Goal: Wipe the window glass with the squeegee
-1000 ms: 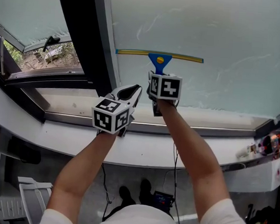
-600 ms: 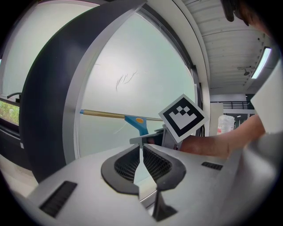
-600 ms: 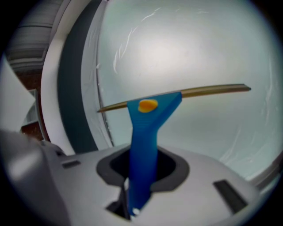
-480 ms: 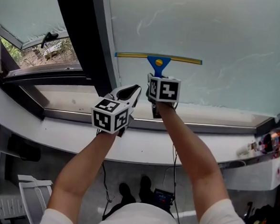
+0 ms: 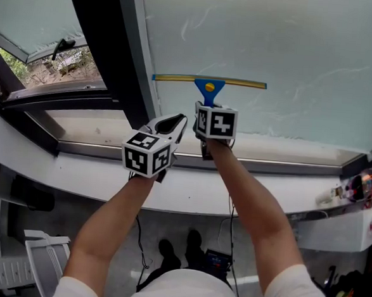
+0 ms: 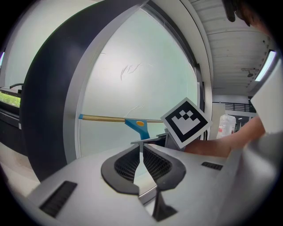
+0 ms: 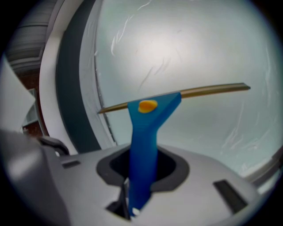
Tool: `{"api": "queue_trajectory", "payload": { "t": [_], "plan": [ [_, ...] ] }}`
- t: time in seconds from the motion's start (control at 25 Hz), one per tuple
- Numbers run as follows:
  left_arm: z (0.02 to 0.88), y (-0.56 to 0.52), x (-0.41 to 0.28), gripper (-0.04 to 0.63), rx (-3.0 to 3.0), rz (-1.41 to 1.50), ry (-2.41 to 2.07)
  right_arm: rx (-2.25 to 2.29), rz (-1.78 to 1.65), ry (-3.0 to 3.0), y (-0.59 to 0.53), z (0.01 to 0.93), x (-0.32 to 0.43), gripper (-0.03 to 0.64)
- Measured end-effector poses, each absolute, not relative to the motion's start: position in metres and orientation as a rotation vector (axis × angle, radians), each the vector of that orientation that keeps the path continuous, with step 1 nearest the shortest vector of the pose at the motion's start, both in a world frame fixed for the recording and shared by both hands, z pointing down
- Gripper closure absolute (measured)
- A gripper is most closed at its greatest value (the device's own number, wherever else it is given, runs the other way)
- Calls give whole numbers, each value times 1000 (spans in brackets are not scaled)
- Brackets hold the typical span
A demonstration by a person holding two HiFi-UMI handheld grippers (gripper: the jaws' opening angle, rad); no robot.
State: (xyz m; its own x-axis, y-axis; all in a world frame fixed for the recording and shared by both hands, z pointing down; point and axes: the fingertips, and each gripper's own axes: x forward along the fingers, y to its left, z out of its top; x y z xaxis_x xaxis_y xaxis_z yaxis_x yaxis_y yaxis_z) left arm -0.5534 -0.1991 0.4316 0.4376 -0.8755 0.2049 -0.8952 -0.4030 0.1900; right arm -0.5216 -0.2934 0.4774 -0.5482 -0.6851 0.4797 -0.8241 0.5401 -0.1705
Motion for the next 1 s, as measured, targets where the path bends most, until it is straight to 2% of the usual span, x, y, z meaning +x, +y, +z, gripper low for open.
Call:
{"api": "queue_trajectory", "payload": {
  "t": [1.0],
  "plan": [
    [504,-199,-554,548,2306,141,-1492,1210,672,-2343,-285,564,-521,505]
  ]
}}
